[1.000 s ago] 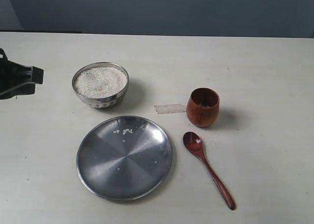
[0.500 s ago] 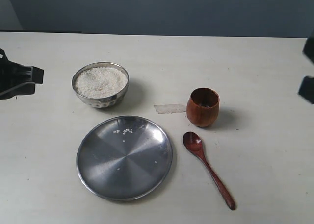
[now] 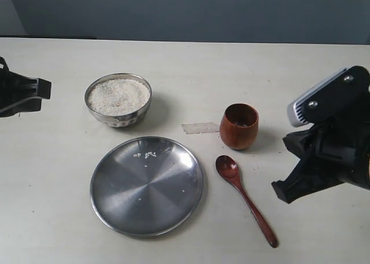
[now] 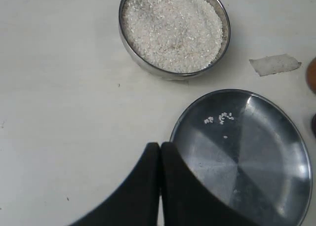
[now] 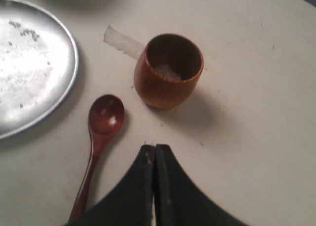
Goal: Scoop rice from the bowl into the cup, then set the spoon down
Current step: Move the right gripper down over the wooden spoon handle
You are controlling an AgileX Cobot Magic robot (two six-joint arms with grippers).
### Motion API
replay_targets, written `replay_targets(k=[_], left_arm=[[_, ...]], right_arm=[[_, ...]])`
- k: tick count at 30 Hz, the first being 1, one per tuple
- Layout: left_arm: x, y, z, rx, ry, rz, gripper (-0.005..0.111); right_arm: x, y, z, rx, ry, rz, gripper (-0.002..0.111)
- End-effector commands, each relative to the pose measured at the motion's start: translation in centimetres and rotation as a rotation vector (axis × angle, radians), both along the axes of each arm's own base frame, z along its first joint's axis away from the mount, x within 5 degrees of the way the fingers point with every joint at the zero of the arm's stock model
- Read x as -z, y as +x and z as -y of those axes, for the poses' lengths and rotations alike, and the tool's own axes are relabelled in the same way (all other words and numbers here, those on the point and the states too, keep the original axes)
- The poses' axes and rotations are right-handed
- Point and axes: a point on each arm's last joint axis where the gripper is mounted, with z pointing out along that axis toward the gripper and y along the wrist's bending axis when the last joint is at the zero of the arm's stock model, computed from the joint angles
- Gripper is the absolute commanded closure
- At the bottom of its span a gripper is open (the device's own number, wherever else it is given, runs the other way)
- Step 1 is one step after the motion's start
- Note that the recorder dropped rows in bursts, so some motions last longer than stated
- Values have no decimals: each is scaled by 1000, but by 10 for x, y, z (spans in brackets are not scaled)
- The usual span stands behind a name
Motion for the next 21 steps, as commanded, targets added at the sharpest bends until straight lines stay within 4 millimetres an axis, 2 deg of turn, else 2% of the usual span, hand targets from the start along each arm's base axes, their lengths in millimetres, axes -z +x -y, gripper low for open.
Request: replay_targets(k=[1, 10, 17, 21], left_arm=[[-2, 1, 0, 0, -1, 14, 106], [-2, 1, 0, 0, -1, 14, 106], [-2, 1, 0, 0, -1, 14, 106], [-2, 1, 0, 0, -1, 14, 106]], right_arm=[[12, 1, -4, 1, -80, -64, 109], [40, 2, -15, -4, -128, -251, 109], [58, 5, -28, 27, -61, -350, 109], [61, 9, -36, 32, 22, -347, 109]])
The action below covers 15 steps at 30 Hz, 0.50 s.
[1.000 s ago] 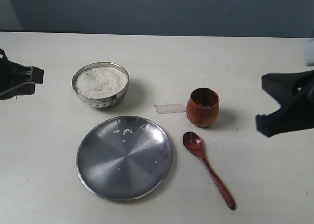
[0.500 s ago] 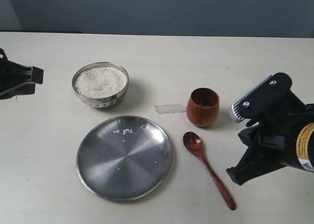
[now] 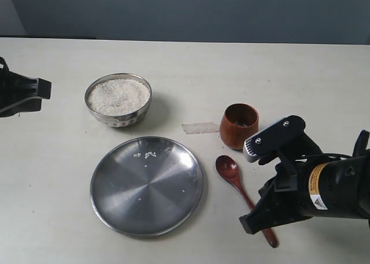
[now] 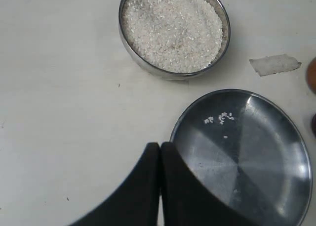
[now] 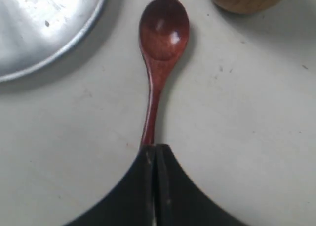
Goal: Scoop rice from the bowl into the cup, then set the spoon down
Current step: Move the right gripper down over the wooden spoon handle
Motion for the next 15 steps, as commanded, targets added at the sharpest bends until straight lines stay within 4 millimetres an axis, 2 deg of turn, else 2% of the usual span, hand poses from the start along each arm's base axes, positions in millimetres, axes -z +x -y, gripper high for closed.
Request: replay_targets(k=[1, 9, 13, 15], left_arm=[[-2, 1, 0, 0, -1, 14, 106], [-2, 1, 0, 0, -1, 14, 106], [-2, 1, 0, 0, -1, 14, 106], [-2, 1, 0, 0, -1, 14, 106]], right_arm=[[0, 3, -7, 3, 57, 13, 109], [20, -13, 6, -9, 42, -28, 107], [23, -15, 8, -4, 39, -37, 79], [23, -15, 8, -2, 41, -36, 72]])
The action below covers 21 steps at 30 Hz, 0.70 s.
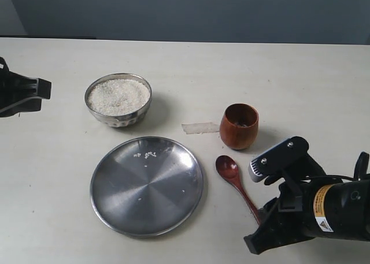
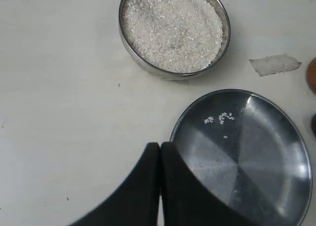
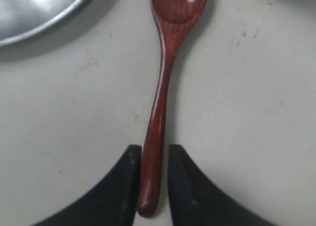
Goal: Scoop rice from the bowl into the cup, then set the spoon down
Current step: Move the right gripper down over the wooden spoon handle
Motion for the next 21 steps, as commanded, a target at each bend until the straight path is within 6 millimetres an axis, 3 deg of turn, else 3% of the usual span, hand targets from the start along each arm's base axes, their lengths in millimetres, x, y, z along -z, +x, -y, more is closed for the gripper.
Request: replay_targets(k=[1, 21], left_arm=[[-2, 1, 0, 0, -1, 14, 106], [-2, 1, 0, 0, -1, 14, 106]], right_arm=[[0, 0, -1, 1, 14, 3, 72], [5, 2, -6, -19, 41, 9, 72]])
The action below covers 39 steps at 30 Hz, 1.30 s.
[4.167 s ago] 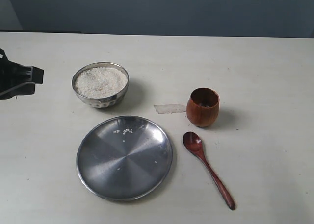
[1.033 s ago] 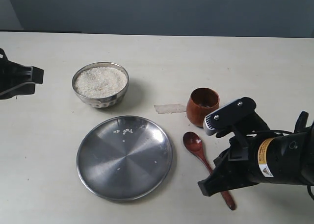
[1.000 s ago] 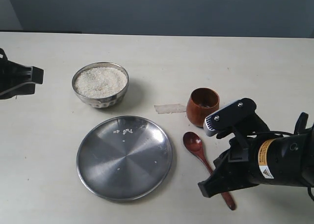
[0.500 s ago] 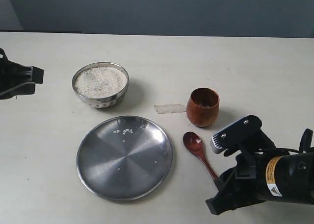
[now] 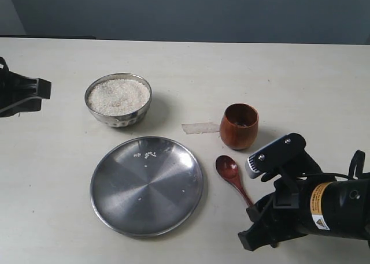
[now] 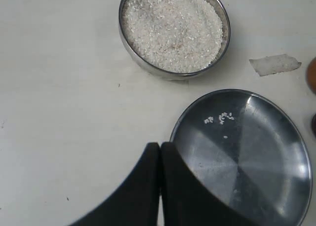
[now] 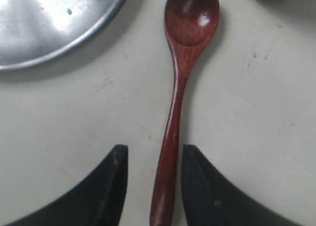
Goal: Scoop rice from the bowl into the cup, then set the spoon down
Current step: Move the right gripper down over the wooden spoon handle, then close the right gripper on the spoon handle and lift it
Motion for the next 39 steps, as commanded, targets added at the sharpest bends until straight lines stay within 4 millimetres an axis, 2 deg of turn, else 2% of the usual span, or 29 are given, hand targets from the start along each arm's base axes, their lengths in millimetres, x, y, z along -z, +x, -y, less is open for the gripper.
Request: replay_targets(k=[1, 13, 23, 33, 39], left_arm=[[-2, 1, 0, 0, -1, 14, 106], [-2, 1, 0, 0, -1, 14, 106], [-2, 1, 0, 0, -1, 14, 106], [-2, 1, 0, 0, -1, 14, 106], [-2, 1, 0, 0, -1, 14, 106]], right_arm=[[9, 0, -1, -8, -22, -26, 72], [33, 3, -5, -16, -73, -97, 72], [34, 3, -6, -17, -72, -98, 72], [35, 2, -3, -11, -98, -112, 109], [36, 1, -1, -5, -126, -126, 109]])
